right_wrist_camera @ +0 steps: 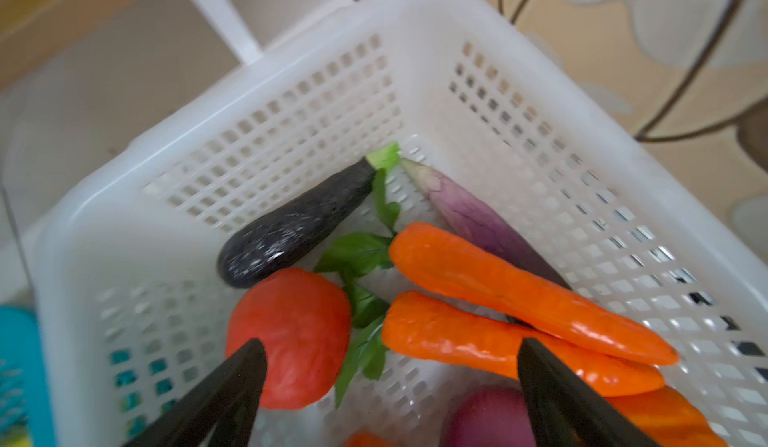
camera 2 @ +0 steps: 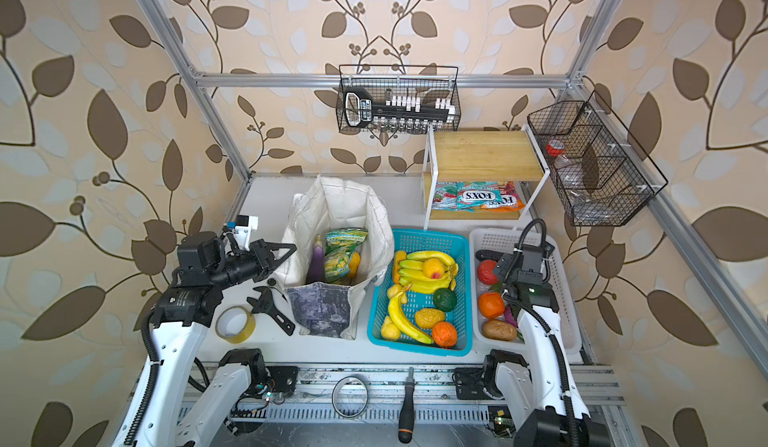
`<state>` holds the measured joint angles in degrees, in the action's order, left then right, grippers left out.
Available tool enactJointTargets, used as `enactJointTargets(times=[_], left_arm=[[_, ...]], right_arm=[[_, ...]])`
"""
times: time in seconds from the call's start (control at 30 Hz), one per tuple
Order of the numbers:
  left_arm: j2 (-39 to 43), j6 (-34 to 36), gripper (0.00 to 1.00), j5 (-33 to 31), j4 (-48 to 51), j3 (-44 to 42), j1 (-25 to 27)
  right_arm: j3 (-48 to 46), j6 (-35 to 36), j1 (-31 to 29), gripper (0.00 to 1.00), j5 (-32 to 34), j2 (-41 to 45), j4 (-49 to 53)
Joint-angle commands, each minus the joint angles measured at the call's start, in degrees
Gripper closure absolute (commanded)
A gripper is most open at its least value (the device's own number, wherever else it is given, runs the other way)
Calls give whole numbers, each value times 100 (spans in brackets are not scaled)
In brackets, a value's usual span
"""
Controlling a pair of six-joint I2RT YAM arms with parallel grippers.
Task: Place the food into the grocery bag and tie it
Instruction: 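Raise the right gripper out of the tote and return over the white basket, then lower the right gripper into the white basket toward the orange carrots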
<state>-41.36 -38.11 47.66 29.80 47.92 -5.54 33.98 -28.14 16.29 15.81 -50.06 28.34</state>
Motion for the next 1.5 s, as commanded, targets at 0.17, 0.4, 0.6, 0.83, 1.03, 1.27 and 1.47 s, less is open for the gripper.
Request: enactJointTargets(times=[0.17, 0.4, 0.6, 0.83, 1.03, 1.27, 1.47], left_arm=[[165, 14, 100, 350, -392, 270, 66], [157, 31, 100, 316, -304, 245, 63], [77, 54, 100, 270, -314, 186, 67], [-97, 40, 100, 333, -430, 182, 151], [-234, 138, 100, 350, -377, 331, 317], [-13, 63, 100, 280, -394, 199, 320], [-38, 55, 100, 296, -388, 234, 318]], right_arm=[[-422, -685, 876, 8, -835, 84, -849], [-720, -803, 884, 9, -462, 451, -978], [-890, -818, 958, 11, -249, 729, -782], [-875, -973, 1025, 16, 367, 1127, -166], [-871, -1012, 1034, 22, 594, 1252, 75], [-793, -1003, 1101, 20, 763, 1223, 83], [-767, -981, 1636, 13, 256, 999, 27]])
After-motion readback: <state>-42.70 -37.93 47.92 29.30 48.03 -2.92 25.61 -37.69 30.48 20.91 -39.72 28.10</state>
